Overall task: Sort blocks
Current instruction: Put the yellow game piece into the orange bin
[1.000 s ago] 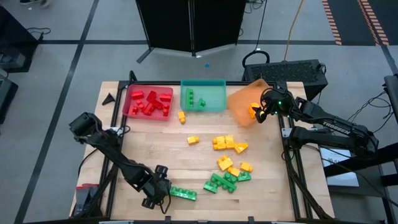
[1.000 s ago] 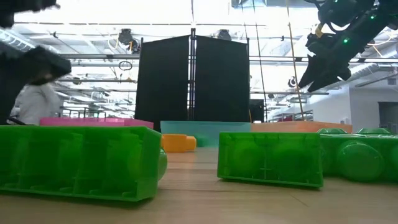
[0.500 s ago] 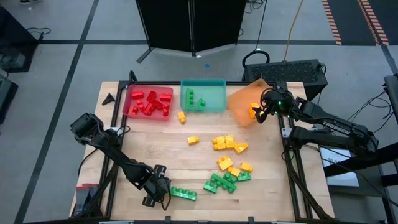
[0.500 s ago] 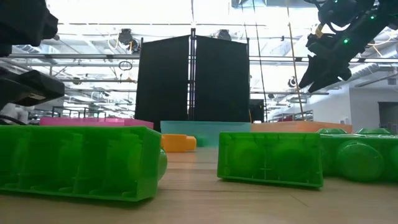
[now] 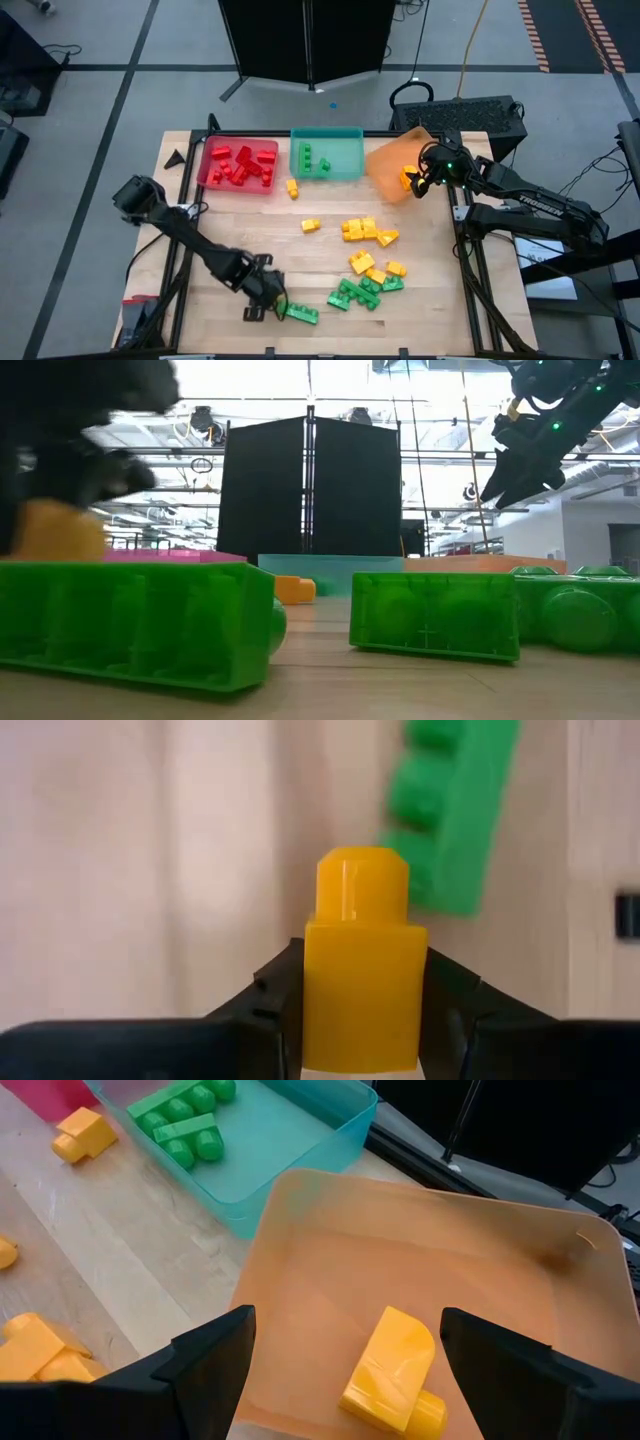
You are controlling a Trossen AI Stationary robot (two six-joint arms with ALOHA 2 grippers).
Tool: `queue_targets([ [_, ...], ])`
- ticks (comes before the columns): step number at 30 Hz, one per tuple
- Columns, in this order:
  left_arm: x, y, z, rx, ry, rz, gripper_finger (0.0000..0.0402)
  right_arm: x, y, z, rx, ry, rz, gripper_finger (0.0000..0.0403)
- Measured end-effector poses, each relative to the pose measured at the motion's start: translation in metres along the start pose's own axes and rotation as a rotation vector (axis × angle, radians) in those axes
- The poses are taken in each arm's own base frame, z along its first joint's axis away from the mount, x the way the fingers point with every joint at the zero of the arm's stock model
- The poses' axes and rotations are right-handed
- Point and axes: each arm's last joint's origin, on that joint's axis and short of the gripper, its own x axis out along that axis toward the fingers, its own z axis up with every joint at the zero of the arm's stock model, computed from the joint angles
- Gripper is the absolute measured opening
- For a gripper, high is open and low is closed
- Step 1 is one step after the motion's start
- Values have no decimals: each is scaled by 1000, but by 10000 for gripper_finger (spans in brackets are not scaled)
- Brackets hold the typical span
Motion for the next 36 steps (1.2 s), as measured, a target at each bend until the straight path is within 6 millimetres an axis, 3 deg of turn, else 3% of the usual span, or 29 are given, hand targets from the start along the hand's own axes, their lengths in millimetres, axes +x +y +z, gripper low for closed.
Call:
queue_targets([
  [7,-59,37,30,-41,-144,120,130,0,0,1,2,-11,1,315],
  [13,-118,81,69,-92,-467,311,130,0,2,7,12,-66,22,315],
  [19,-153,124,106,-133,-827,369,130,-2,8,18,5,-170,184,315],
  [23,-173,143,119,-92,-1025,418,130,-10,15,37,47,-350,379,315],
  [29,-194,165,131,-16,-1245,429,130,-35,22,68,51,-708,612,315],
  [36,-178,182,145,51,-1295,328,130,-44,23,77,33,-849,656,315],
])
